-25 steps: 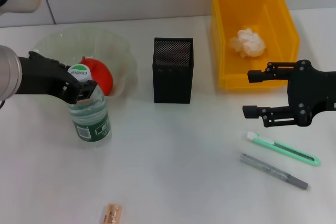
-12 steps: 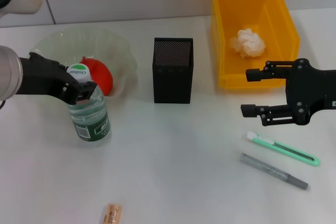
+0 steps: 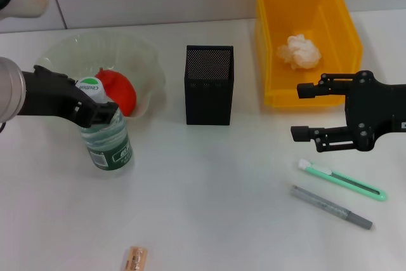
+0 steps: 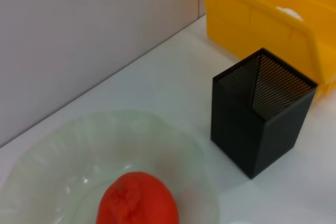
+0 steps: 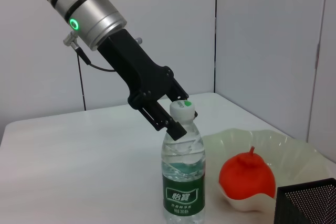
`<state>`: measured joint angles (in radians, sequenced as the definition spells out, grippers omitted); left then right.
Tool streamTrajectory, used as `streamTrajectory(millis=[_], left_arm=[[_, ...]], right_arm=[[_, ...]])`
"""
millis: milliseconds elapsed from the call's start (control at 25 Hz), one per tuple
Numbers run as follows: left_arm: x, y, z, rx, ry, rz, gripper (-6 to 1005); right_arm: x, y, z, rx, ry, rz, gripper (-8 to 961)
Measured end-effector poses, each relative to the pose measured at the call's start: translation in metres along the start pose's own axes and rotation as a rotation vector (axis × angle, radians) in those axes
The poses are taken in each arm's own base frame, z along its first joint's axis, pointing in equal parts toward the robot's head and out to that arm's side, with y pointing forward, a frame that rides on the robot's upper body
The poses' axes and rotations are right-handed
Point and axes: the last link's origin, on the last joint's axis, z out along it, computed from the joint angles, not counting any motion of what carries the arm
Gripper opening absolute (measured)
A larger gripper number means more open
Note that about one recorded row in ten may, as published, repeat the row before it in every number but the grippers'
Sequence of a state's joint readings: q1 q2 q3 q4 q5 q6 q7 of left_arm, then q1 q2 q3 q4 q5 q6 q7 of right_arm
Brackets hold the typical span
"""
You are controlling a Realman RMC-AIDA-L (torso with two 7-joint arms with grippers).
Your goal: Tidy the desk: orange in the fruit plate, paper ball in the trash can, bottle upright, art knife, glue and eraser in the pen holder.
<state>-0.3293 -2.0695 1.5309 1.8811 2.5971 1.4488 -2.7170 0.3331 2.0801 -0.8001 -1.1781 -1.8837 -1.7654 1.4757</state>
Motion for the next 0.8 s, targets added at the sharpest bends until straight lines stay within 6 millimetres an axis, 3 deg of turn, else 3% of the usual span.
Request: streamTrajectory(millis=[80, 400, 640, 800], left_arm=[[0.0021, 0.0010, -0.0021, -0.022, 0.021, -0.010, 520], [0.0041, 0.0018, -0.0048, -0.035, 0.042, -0.017, 742], [0.0060, -0.0012, -0.0079, -0.018, 0.067, -0.024, 818], [0.0070, -0.0050, -0.0092, -0.001, 0.091, -0.026, 817]], right_arm=[[0.0001, 0.0000, -0.0002, 0.001, 0.000, 0.001, 758], [0.0010, 0.0003, -0.0010, 0.003, 0.000, 0.003, 758], [0.0023, 0.0011, -0.0018, 0.004, 0.002, 0.007, 758], [0.0032, 0.0013, -0.0027, 0.008, 0.001, 0.010, 758]])
